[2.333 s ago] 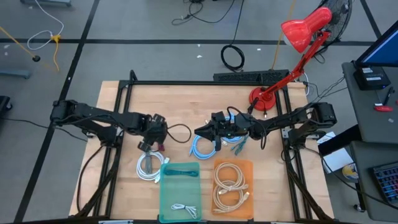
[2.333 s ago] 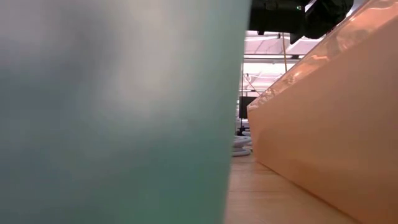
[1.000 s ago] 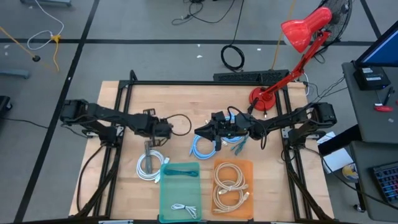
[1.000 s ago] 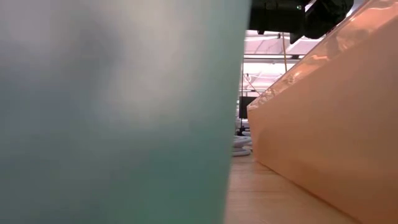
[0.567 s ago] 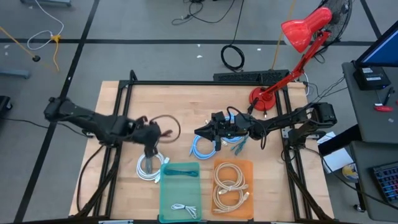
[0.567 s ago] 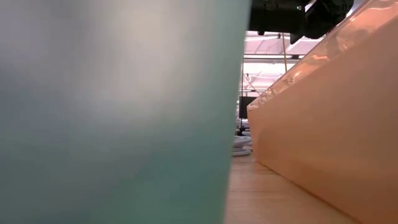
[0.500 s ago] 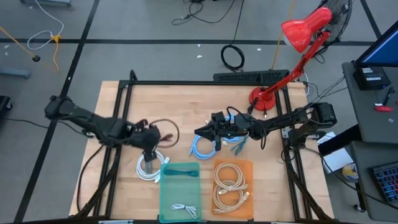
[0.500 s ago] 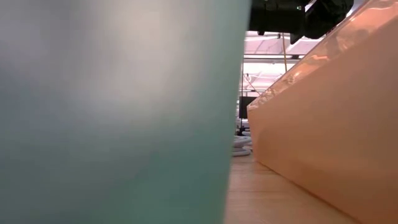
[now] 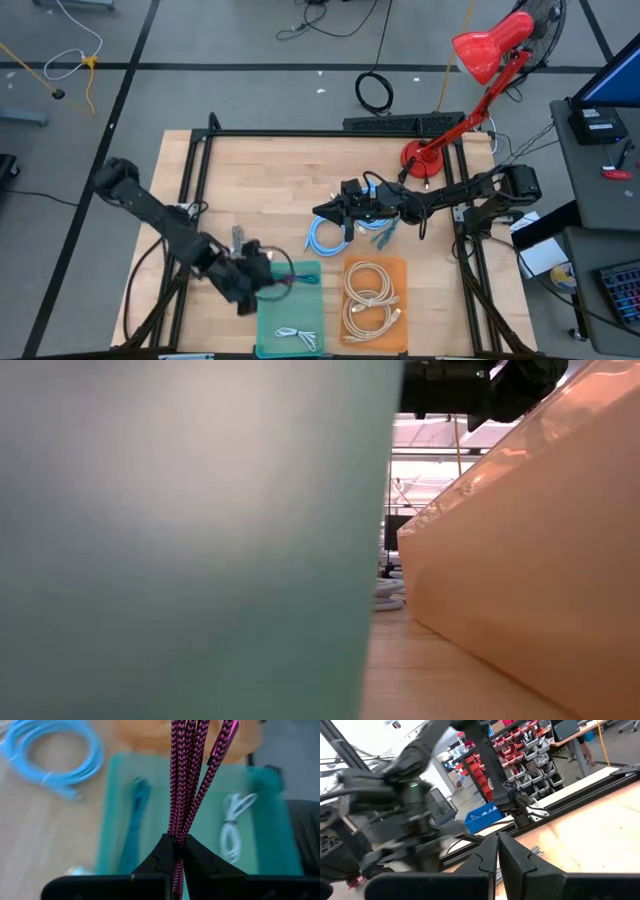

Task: Pick & Place USB Port
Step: Put the pink charger cable into the green bin

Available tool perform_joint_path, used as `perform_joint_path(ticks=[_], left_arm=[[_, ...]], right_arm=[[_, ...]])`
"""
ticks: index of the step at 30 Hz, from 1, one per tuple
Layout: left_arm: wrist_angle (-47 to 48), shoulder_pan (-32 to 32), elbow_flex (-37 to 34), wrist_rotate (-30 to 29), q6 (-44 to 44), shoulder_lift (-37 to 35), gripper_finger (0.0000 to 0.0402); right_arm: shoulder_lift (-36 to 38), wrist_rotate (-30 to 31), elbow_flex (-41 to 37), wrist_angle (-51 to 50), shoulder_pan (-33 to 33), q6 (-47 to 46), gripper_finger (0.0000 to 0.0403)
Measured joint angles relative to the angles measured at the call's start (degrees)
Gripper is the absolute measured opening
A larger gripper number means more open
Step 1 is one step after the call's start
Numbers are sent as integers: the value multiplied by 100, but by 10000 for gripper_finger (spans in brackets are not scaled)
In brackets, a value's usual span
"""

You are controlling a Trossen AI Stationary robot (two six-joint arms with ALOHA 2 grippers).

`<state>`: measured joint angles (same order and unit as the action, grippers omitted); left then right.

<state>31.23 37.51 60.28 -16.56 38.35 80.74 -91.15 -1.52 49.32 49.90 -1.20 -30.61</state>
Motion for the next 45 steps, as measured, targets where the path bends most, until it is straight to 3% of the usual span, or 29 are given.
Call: perform_joint_path(ticks=[6, 10, 23, 32, 40, 45], left_arm=[[424, 79, 1444, -30, -607, 1097, 16], [829, -21, 1876, -58, -679, 1589, 15], [1113, -363, 1878, 623, -714, 2440, 15], [1307, -627, 1689, 954, -562, 2516, 15], [707, -932, 1097, 1688, -613, 2516, 15], [640, -1023, 1008, 1815, -640, 2519, 18]], right_arm=[[0, 13, 0, -15, 1, 0, 5], [0, 17, 0, -201, 1, 0, 1], [0, 0, 0, -263, 1, 0, 0], [0, -2, 0, -261, 1, -15, 0], [0, -2, 0, -261, 1, -15, 0], [0, -4, 0, -259, 1, -15, 0]])
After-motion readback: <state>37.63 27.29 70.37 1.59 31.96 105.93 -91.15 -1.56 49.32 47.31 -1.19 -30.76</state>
